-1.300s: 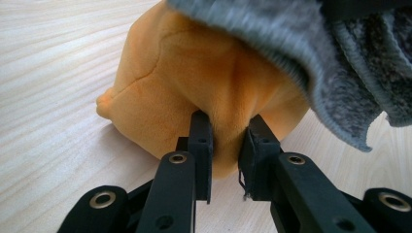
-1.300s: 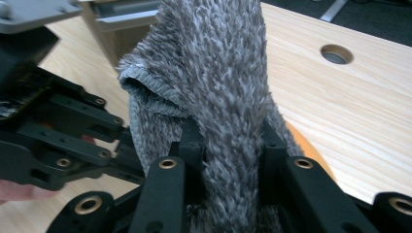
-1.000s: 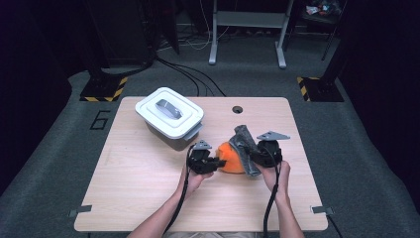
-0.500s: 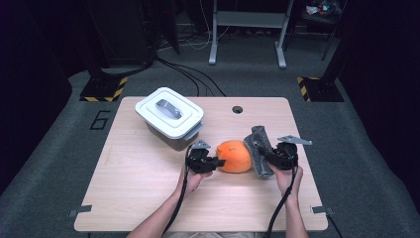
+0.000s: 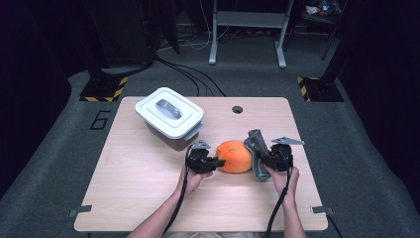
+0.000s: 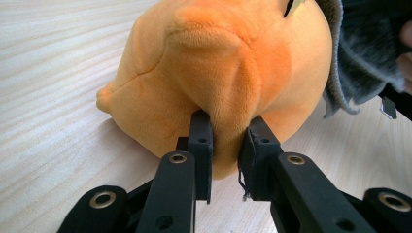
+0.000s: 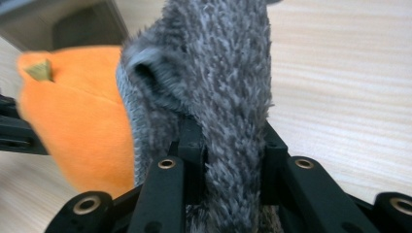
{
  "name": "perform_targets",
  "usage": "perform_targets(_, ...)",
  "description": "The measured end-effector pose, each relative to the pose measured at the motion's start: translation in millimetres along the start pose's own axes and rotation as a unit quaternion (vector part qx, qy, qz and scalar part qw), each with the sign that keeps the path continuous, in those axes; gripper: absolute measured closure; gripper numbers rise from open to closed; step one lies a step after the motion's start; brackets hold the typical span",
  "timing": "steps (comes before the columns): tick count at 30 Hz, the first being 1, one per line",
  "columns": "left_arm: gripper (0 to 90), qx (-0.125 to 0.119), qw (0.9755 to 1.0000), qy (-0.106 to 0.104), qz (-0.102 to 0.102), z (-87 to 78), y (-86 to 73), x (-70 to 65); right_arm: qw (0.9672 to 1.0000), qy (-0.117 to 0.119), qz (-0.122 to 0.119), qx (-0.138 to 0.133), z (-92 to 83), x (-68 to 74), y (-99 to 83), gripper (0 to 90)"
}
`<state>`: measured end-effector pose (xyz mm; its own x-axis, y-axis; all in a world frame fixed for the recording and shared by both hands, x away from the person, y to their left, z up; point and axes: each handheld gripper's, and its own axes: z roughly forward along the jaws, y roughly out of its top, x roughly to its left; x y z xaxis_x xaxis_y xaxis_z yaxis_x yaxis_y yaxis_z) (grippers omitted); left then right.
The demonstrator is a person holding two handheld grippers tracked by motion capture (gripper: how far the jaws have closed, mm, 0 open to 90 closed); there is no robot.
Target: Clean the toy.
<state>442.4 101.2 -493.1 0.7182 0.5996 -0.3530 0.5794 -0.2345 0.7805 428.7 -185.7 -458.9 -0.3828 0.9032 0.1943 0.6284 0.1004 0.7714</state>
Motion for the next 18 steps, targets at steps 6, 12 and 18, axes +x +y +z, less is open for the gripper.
perform_targets(6, 76.6, 0.0, 1.0, -0.001, 0.003, 1.5, 0.2, -1.6, 0.9999, -0.006, 0.002, 0.01, 7.7, -3.9, -3.5, 70.3)
perform_targets(12, 76.6, -0.001, 1.0, -0.002, 0.0, 1.4, 0.2, -1.4, 0.9992, -0.017, 0.013, 0.033, 20.5, -14.0, -8.9, 70.3)
perform_targets(18, 76.5, -0.001, 1.0, -0.001, 0.0, 1.4, 0.3, -1.5, 0.9984, -0.026, 0.01, 0.049, 27.0, -15.9, -9.2, 70.3)
